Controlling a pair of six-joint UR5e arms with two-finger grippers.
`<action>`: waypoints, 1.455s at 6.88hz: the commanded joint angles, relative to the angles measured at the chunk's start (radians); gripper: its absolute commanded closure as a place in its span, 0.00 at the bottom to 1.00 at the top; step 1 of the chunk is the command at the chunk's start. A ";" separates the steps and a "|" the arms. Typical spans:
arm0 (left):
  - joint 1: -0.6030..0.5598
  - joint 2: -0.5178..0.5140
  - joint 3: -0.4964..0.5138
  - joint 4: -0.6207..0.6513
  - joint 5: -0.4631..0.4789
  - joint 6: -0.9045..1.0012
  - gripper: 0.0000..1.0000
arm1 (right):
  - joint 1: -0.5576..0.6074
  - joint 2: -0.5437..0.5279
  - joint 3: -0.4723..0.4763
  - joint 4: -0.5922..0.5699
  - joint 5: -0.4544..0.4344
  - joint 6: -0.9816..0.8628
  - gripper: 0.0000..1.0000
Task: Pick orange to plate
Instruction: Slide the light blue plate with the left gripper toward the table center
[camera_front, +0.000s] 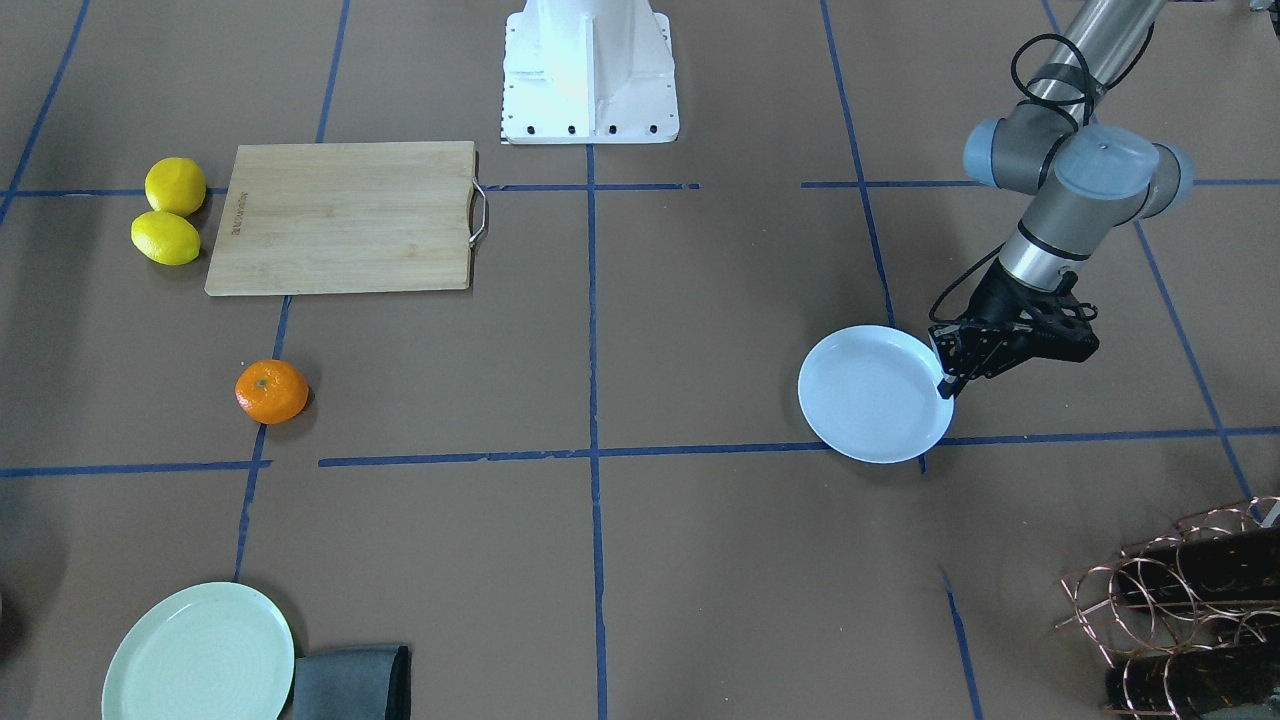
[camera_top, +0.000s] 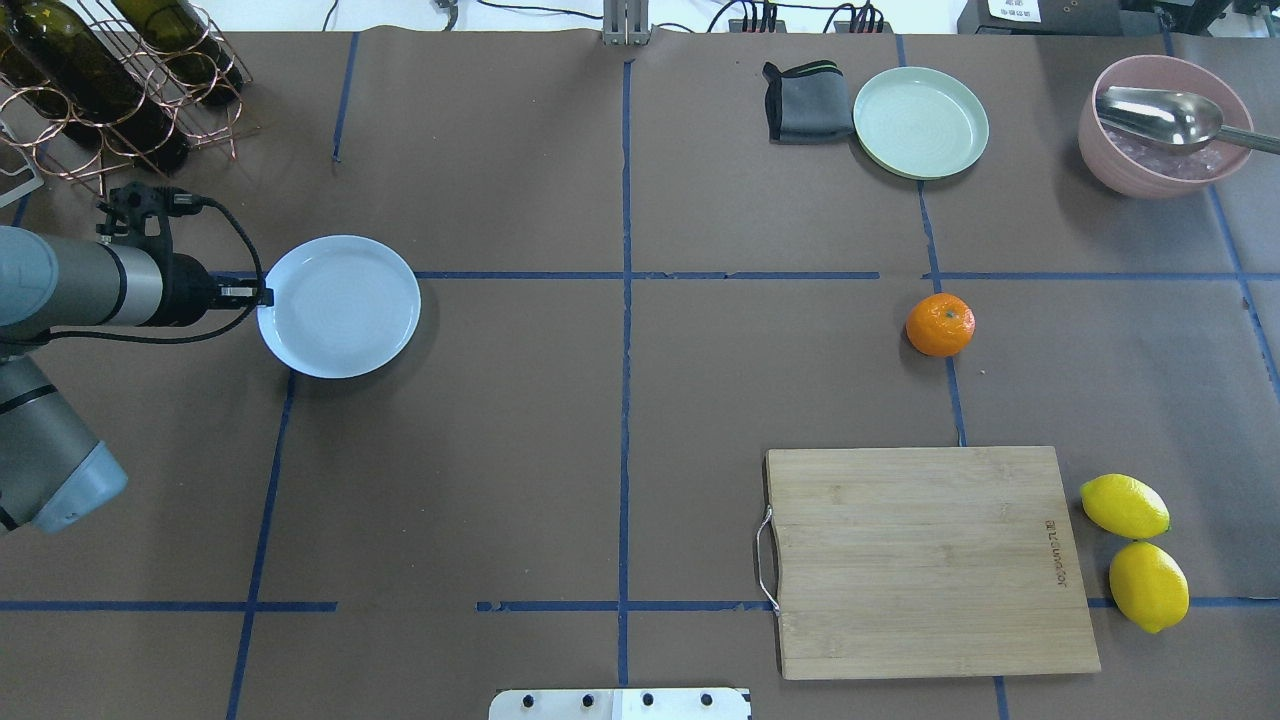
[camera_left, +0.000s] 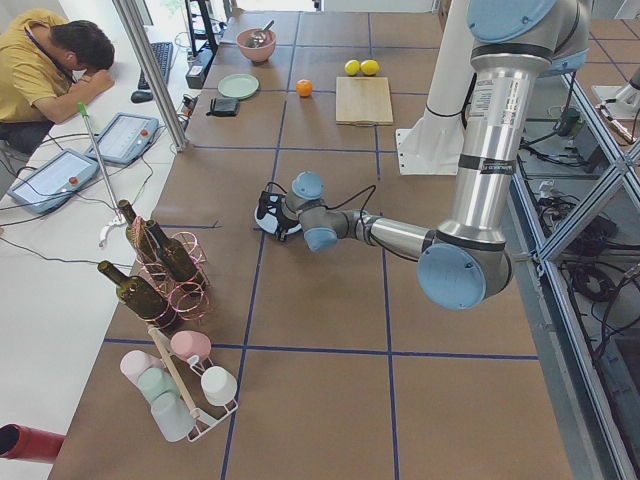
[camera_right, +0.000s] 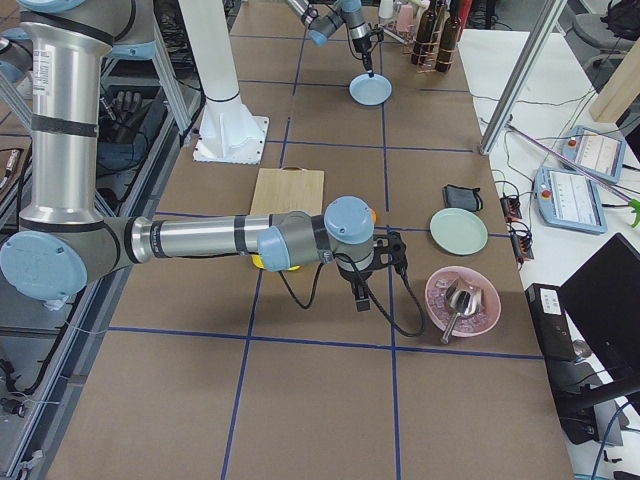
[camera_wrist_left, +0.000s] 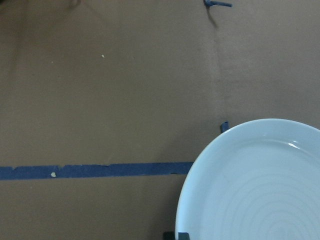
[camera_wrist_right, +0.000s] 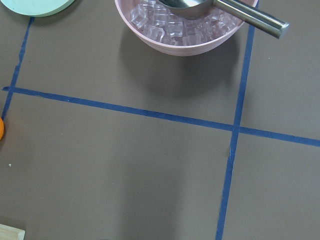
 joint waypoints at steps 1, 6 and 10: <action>0.000 -0.159 -0.032 0.171 0.006 -0.138 1.00 | 0.000 -0.003 0.003 0.000 0.000 0.003 0.00; 0.320 -0.439 0.065 0.325 0.230 -0.436 1.00 | 0.002 -0.017 0.009 0.000 0.000 0.003 0.00; 0.311 -0.426 0.044 0.340 0.232 -0.334 0.00 | 0.000 -0.015 0.009 0.000 0.000 0.006 0.00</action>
